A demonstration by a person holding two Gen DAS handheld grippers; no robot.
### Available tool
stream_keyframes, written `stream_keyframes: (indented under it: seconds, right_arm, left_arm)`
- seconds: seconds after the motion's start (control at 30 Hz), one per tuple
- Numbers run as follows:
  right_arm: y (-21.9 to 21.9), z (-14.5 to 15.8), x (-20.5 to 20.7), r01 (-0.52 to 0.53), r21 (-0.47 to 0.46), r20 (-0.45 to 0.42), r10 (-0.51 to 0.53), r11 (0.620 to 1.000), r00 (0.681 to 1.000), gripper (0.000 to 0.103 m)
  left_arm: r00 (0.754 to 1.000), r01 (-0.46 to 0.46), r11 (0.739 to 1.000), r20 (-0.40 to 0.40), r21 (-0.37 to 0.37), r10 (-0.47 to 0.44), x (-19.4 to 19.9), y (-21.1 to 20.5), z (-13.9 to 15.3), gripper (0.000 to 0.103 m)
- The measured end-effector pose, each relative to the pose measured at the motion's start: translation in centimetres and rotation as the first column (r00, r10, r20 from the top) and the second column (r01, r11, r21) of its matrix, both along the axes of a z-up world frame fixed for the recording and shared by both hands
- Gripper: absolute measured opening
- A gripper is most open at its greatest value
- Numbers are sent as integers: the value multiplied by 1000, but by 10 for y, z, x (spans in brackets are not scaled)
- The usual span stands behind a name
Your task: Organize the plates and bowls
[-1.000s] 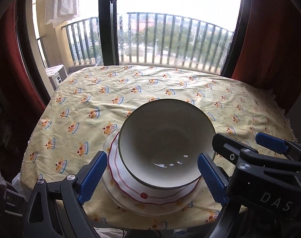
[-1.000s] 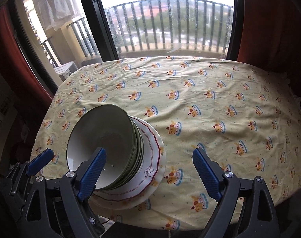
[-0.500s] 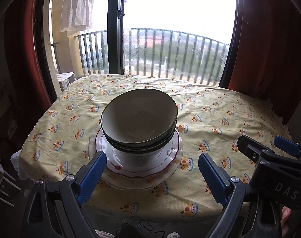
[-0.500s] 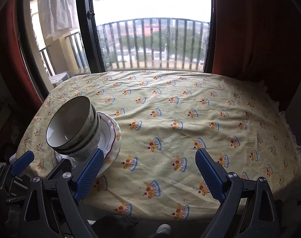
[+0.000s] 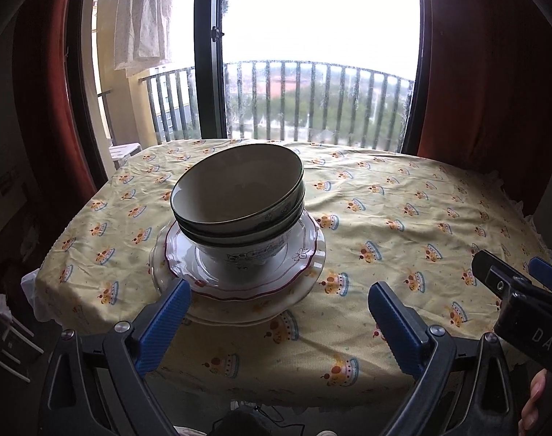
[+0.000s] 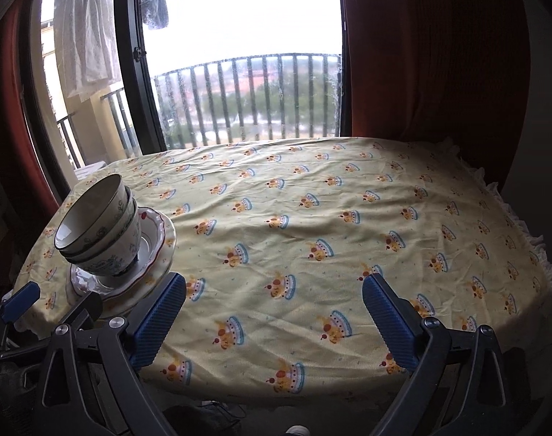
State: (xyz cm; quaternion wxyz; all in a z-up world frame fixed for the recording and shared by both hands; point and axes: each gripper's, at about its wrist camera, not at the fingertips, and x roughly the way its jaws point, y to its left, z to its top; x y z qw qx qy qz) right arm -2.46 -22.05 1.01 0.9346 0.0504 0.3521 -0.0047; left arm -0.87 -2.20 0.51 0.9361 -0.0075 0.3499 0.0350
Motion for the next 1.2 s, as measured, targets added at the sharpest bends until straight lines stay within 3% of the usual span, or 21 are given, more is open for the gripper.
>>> stream_keyframes:
  seconds: [0.13, 0.83, 1.2]
  right_arm:
    - [-11, -6, -2, 49, -12, -11, -49, 999, 999, 99]
    - [-7, -3, -3, -57, -46, 42, 59, 997, 997, 99]
    - [-5, -3, -2, -54, -49, 42, 56, 997, 998, 99]
  left_arm:
    - [1000, -22, 1000, -3, -9, 22, -2, -3, -1, 99]
    - [999, -52, 999, 10, -15, 52, -2, -9, 1, 99]
    - [998, -57, 998, 13, -9, 57, -3, -11, 1, 99]
